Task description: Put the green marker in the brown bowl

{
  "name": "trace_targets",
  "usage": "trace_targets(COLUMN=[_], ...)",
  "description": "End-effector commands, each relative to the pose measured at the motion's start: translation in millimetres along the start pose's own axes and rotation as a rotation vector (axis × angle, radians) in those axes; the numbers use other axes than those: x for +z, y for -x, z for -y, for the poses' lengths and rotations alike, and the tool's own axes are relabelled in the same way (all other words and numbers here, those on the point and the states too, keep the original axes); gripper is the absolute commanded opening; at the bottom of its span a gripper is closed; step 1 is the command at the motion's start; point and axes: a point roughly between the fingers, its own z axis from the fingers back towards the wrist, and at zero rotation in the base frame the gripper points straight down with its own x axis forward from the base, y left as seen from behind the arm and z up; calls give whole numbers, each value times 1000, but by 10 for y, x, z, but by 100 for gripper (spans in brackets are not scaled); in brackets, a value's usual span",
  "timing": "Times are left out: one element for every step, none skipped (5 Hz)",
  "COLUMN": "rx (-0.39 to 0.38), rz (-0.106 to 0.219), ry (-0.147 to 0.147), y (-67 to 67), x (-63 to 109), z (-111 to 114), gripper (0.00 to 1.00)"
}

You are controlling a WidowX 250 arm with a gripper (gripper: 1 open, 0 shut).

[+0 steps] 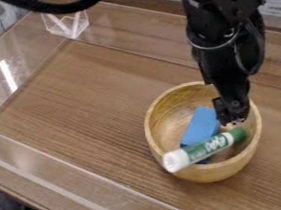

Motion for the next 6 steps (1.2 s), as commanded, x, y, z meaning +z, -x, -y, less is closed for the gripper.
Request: trace_targets(rx=[21, 27, 37, 46, 53, 59], rz=[54, 57, 56, 53, 44, 37], ry=[-24, -14, -5, 5, 14, 23], y=[-69, -51, -38, -26, -16, -5], x=[80, -9, -63, -127, -198, -270], z=[-32, 11, 37, 67, 97, 125], gripper=[100, 100, 100, 100, 100, 100])
